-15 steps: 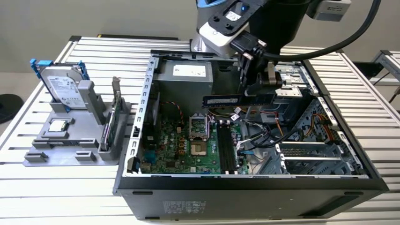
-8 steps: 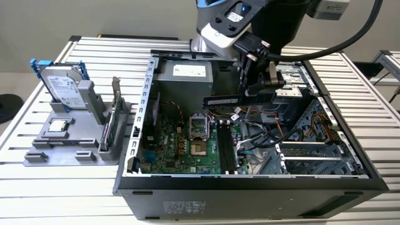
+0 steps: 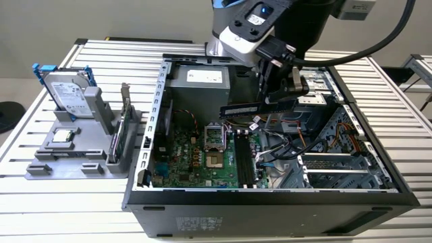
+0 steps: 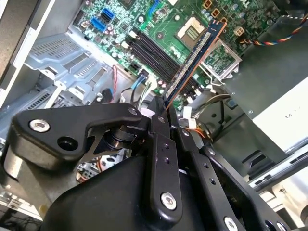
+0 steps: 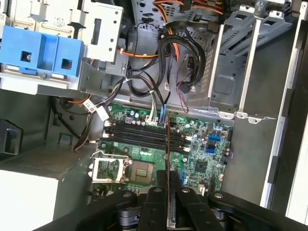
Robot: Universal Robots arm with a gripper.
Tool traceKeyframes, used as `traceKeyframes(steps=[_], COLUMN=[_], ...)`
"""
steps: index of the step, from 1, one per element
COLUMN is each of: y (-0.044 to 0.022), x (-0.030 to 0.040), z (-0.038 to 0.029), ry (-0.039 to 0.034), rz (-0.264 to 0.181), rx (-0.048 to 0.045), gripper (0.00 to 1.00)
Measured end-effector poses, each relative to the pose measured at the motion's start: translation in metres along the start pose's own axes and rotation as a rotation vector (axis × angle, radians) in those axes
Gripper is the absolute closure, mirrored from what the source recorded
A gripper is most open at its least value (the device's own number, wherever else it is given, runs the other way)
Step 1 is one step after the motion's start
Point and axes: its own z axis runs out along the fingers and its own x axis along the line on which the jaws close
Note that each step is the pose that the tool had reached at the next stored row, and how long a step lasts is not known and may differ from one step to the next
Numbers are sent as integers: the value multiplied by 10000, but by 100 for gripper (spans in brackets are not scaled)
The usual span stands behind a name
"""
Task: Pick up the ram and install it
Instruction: 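Pick up the ram and move it above insertion slot, then insert the ram into the slot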
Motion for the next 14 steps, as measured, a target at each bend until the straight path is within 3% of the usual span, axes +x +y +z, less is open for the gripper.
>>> traceKeyframes(steps=[14], y=[0], x=[0], z=[0], ry=[15], rz=[-1089], rx=[-42], gripper=[100])
